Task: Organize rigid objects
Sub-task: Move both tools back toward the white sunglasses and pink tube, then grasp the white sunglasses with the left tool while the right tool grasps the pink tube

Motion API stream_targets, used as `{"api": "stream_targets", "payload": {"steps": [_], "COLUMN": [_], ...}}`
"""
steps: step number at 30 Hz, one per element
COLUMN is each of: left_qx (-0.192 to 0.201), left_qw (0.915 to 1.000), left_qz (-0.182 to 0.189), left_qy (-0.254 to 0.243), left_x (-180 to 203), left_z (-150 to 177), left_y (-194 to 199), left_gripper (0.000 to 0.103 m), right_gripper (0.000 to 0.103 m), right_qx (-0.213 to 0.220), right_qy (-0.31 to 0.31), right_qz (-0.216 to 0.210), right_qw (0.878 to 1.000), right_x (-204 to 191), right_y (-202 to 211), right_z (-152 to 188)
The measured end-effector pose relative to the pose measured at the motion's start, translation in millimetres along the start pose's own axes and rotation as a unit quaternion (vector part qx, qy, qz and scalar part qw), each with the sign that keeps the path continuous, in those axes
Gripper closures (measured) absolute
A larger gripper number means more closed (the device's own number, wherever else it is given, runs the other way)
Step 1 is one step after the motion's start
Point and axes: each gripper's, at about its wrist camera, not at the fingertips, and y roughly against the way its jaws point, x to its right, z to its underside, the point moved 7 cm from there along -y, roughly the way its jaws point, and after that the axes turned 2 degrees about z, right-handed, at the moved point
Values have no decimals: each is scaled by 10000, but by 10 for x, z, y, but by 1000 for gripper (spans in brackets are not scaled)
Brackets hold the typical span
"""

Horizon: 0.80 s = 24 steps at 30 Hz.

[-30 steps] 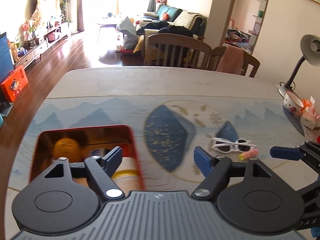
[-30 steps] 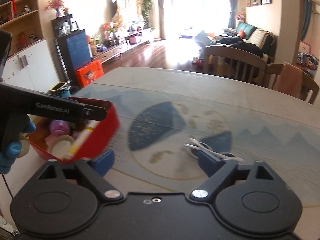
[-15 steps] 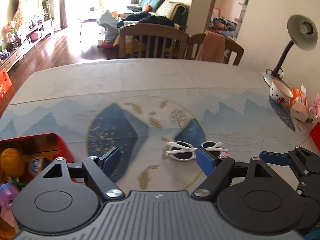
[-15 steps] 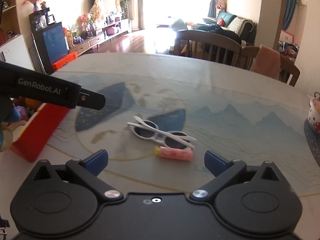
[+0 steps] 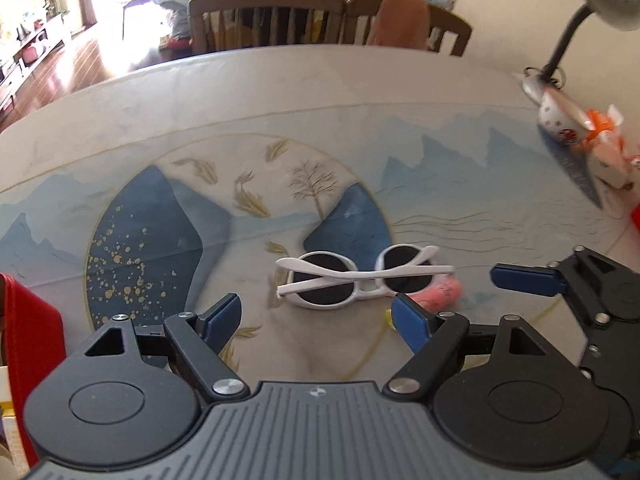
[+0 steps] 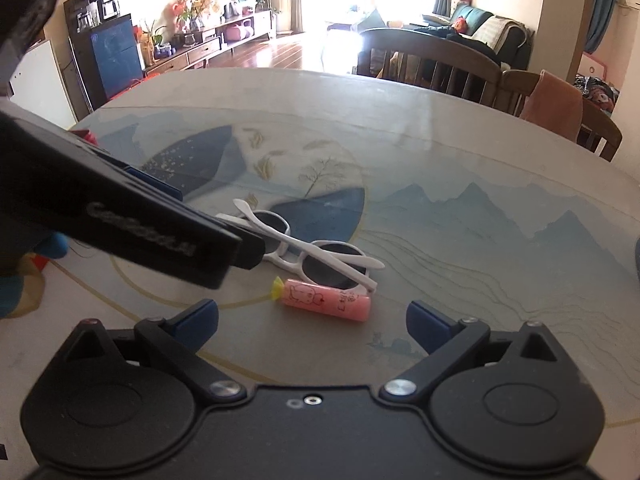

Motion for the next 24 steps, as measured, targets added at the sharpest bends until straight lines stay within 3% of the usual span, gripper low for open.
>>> {"api": "stream_targets", "payload": {"steps": [12,14,18,20,22,24], "left_qx": [43,88,158,196,239,260], "left_qw": [9997,9998,9994,9993,9992,9991], "left_qz": [-220,-149,-114,-89,-53,-22], "left_qy": [-73,-121,-276,-296,-304,-329], "left_x": [-34,-11,34,44,52,65], "left_z": [-38,-47,-53,-62,-77,-92], "left_y": [-289,-299,-318,-318,-311,-305], "left_gripper": [21,21,22,25,38,43], "right_gripper": [10,18,24,29,36,41], "right_qx": [-19,-6,13,38,65,76], "right_qy": [-8,-20,-70,-50,-60,-59], "right_qz": [-138,-135,-106,-64,-24,38], "right_qw": [9999,9999,9999,10000,10000,9999], "right_x": [41,44,59,63,69,79], "right_y": [-116,-133,-160,-163,-162,-162], "right_z": [16,7,-12,-23,-35,-44]}}
